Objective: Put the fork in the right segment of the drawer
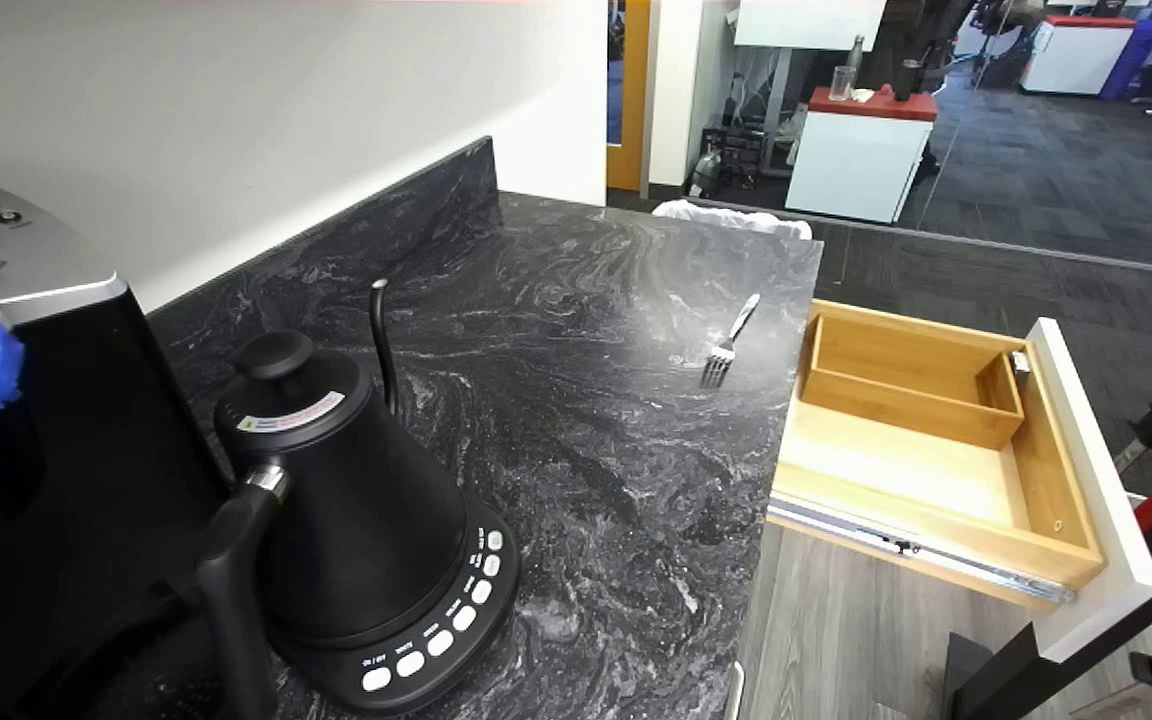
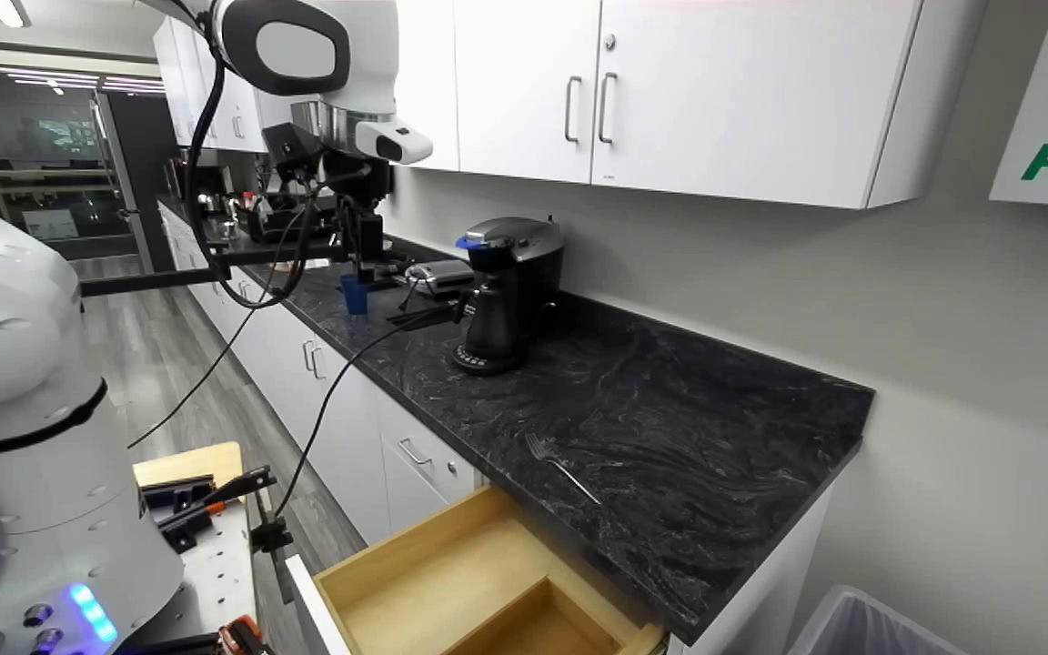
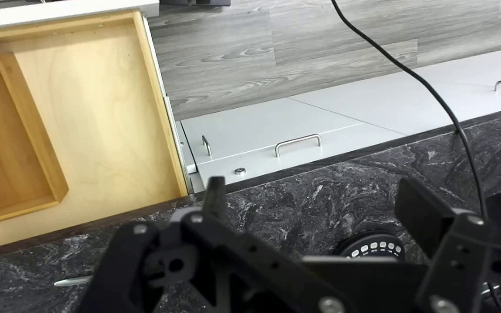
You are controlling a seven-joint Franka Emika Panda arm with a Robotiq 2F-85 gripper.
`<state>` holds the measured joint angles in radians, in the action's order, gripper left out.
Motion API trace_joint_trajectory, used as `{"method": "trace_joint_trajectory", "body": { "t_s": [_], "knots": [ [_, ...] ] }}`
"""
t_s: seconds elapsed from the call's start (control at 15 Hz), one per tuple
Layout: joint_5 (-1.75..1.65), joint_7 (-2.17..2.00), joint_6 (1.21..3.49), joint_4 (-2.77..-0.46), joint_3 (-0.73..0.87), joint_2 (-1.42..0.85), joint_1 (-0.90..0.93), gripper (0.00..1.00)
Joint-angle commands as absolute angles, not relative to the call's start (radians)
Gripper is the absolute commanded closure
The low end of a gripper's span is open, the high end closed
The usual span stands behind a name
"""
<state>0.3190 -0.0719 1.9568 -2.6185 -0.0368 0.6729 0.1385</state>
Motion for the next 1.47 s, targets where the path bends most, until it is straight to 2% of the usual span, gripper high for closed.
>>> {"method": "trace_joint_trajectory", "body": {
  "t_s": [0.0, 0.4, 0.6, 0.67, 0.87, 1.13, 1.33, 1.4],
  "knots": [
    [0.325, -0.066, 1.952, -2.616, -0.047, 0.673, 0.126, 0.00],
    [0.244, -0.028, 1.835, -2.567, 0.018, 0.755, 0.055, 0.00],
    [0.186, -0.032, 1.691, -2.499, 0.072, 0.822, -0.015, 0.00],
    [0.281, -0.099, 1.962, -2.616, -0.042, 0.679, 0.043, 0.00],
    [0.335, -0.057, 2.084, -2.647, -0.076, 0.625, 0.086, 0.00],
    [0.353, -0.126, 2.404, -2.660, -0.225, 0.405, 0.172, 0.00],
    [0.257, -0.346, 2.674, -2.596, -0.408, 0.192, 0.092, 0.00],
    [0.202, -0.421, 2.766, -2.584, -0.485, 0.128, 0.004, 0.00]
  ]
}}
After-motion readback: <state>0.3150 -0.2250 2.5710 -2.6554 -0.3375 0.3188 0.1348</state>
